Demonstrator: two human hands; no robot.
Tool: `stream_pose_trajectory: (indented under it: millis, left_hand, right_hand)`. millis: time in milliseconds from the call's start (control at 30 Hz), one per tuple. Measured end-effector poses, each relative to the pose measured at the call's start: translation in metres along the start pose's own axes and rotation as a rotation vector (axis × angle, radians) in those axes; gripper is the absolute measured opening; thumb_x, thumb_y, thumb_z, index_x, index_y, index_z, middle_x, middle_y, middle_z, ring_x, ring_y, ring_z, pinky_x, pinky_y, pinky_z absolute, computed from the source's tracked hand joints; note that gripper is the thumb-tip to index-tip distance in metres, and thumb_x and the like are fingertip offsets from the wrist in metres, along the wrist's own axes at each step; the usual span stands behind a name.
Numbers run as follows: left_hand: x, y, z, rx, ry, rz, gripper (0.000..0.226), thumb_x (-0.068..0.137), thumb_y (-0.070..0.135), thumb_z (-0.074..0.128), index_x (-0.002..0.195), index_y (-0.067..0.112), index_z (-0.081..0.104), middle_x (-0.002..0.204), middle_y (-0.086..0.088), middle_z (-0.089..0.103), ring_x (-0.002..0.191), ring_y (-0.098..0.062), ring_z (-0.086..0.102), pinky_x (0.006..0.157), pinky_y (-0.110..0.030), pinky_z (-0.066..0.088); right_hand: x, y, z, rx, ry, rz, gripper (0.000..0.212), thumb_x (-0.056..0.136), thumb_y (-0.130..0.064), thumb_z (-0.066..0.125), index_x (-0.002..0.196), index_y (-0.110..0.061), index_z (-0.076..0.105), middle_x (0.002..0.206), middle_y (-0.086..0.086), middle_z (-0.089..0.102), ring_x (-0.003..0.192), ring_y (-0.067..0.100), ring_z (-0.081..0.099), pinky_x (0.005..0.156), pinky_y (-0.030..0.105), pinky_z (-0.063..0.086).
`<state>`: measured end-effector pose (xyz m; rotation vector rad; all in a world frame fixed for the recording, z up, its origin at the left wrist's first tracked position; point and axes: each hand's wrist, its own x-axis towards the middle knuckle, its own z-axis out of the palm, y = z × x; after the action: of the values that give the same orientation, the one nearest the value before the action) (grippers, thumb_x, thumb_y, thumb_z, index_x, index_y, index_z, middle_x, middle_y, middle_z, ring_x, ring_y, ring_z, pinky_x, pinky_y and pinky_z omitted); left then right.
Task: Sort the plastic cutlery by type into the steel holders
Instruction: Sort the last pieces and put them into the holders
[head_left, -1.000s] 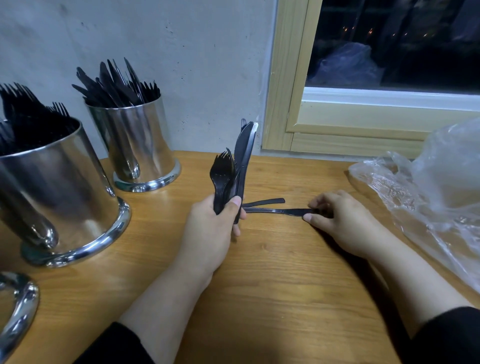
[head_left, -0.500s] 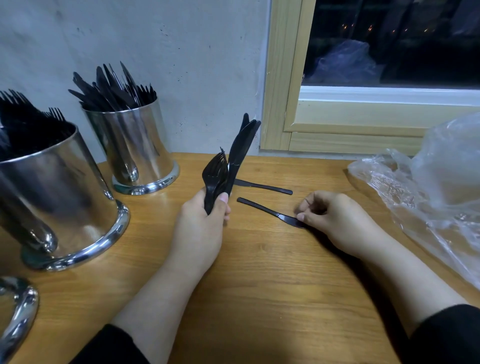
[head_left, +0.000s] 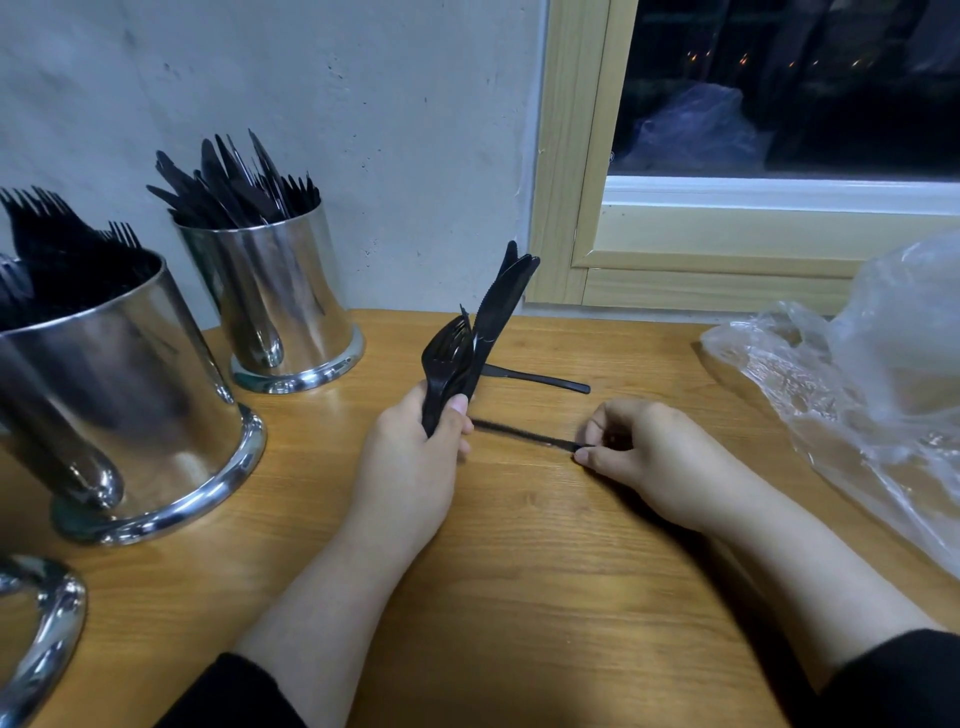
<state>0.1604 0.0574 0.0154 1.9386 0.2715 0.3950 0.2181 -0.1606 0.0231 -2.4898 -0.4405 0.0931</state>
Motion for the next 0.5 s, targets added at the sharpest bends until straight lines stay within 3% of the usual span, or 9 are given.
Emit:
stream_pose_trajectory:
  millis: [133, 200, 367, 500]
  left_hand:
    - [-0.002, 0.003, -0.002, 0.077, 0.039, 0.052, 0.022, 0.105, 0.036, 0.049, 0.091, 0.030, 0.064, 0.083, 0.011, 0.069, 0.075, -0.010, 0.065, 0.061, -0.024, 0.049]
    - [-0.002, 0.004, -0.005, 0.155, 0.045, 0.117, 0.015, 0.106, 0.034, 0.049, 0.098, 0.032, 0.061, 0.086, 0.010, 0.066, 0.080, -0.006, 0.062, 0.065, -0.021, 0.047]
    - [-0.002, 0.003, -0.005, 0.342, -0.147, 0.180, 0.020, 0.106, 0.033, 0.049, 0.119, 0.030, 0.063, 0.092, 0.009, 0.066, 0.086, -0.006, 0.059, 0.074, -0.029, 0.052]
    - [-0.003, 0.003, -0.004, 0.330, -0.295, 0.187, 0.014, 0.106, 0.032, 0.050, 0.100, 0.032, 0.062, 0.087, 0.007, 0.065, 0.074, -0.009, 0.057, 0.058, -0.019, 0.039]
  right_hand:
    - [-0.005, -0.008, 0.004, 0.299, 0.063, -0.052, 0.009, 0.089, -0.024, 0.075, 0.082, -0.022, 0.071, 0.068, -0.006, 0.068, 0.061, 0.002, 0.056, 0.061, 0.011, 0.042]
    - [-0.005, -0.010, 0.004, 0.502, 0.083, -0.036, 0.008, 0.089, -0.019, 0.075, 0.082, -0.016, 0.074, 0.061, -0.007, 0.062, 0.056, 0.004, 0.051, 0.057, 0.010, 0.039]
    - [-0.002, -0.016, 0.004, 0.902, 0.137, 0.040, 0.003, 0.088, -0.011, 0.074, 0.085, -0.011, 0.075, 0.066, 0.003, 0.063, 0.061, 0.015, 0.054, 0.061, 0.021, 0.046]
    - [0.008, -0.019, 0.002, 1.051, 0.240, 0.051, 0.012, 0.092, -0.005, 0.066, 0.081, -0.005, 0.071, 0.060, 0.006, 0.055, 0.058, 0.020, 0.051, 0.065, 0.032, 0.043]
